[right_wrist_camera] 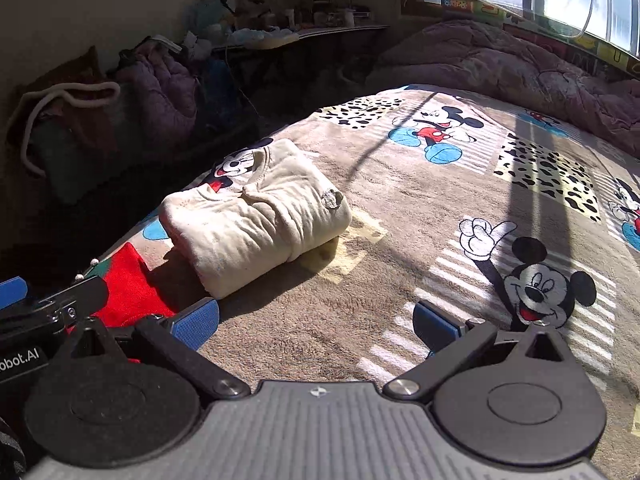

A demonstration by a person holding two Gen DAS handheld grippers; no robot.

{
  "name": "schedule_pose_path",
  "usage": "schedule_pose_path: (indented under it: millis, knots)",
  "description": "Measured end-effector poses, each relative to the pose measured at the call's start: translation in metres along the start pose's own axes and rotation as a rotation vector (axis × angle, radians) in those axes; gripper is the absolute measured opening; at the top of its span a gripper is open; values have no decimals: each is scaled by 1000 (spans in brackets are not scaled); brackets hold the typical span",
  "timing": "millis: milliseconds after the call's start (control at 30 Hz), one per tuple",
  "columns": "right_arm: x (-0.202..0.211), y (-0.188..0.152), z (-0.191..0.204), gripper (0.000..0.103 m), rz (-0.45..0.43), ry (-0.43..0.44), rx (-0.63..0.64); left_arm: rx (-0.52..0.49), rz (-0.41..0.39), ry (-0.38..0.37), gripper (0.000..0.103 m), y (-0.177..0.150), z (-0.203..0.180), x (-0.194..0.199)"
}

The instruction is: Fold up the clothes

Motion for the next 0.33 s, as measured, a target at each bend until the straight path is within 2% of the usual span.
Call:
schedule_pose_path:
  millis: [200,333]
  knots:
    - [33,-10,0,102,-14,-30,19,23,4,-33,103,-8,2,15]
    - [48,-16,-1,102,-22,-37,13,16,-7,10,103,-13,7,23]
Point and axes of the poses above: each gripper's, at about its wrist camera, not at the fingertips, and x roughly against the way its jaws point, z to its left, y to its top, the point moved 10 cm from there along -x, roughly the way its jaws point, and after that the axes turned 2 degrees about z, right-handed, at the moved point
